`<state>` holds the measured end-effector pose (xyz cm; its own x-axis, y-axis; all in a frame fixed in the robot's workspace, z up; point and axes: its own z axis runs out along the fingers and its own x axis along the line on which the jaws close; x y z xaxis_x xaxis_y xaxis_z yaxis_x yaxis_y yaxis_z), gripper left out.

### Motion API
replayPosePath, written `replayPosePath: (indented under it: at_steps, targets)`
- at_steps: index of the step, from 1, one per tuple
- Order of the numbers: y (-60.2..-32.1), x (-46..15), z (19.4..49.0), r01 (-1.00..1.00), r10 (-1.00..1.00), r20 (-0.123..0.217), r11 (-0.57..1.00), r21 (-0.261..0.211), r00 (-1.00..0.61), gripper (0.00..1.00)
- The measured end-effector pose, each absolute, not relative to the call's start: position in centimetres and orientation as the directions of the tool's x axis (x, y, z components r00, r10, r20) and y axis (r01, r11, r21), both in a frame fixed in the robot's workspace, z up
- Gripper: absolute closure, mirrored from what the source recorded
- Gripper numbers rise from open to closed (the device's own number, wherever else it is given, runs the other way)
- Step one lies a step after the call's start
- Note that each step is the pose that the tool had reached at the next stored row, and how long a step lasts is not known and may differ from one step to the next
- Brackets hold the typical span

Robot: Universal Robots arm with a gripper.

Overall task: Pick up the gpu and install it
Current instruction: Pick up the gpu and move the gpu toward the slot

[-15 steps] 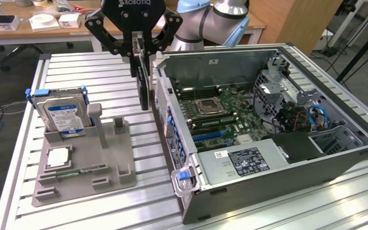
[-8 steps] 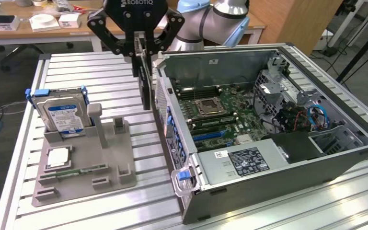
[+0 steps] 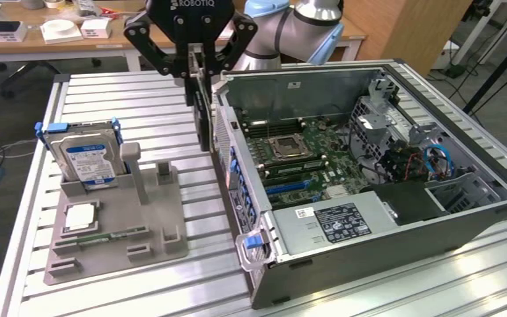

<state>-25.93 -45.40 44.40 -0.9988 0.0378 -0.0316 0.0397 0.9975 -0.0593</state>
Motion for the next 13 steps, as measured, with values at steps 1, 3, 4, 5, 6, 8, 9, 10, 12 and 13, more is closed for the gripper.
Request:
replayPosePath:
  at_steps: [1, 3, 4, 5, 6, 8, 9, 10, 12, 13]
  targets:
    - [-45.40, -25.88, 44.40, 0.040, 0.038, -0.032, 0.997, -0.059, -0.999, 0.74]
    - [-45.40, -25.78, 44.40, 0.040, 0.038, -0.032, 0.997, -0.059, -0.999, 0.74]
    - [-45.40, -25.74, 44.40, 0.040, 0.038, -0.032, 0.997, -0.059, -0.999, 0.74]
    - [-45.40, -25.68, 44.40, 0.040, 0.038, -0.032, 0.997, -0.059, -0.999, 0.74]
    - [-45.40, -25.63, 44.40, 0.040, 0.038, -0.032, 0.997, -0.059, -0.999, 0.74]
    - [-45.40, -25.55, 44.40, 0.040, 0.038, -0.032, 0.997, -0.059, -0.999, 0.74]
    - [-45.40, -25.51, 44.40, 0.040, 0.038, -0.032, 0.997, -0.059, -0.999, 0.74]
    - [-45.40, -25.51, 44.40, 0.040, 0.038, -0.032, 0.997, -0.059, -0.999, 0.74]
    - [-45.40, -25.51, 44.40, 0.040, 0.038, -0.032, 0.997, -0.059, -0.999, 0.74]
    - [-45.40, -25.51, 44.40, 0.040, 0.038, -0.032, 0.997, -0.059, -0.999, 0.74]
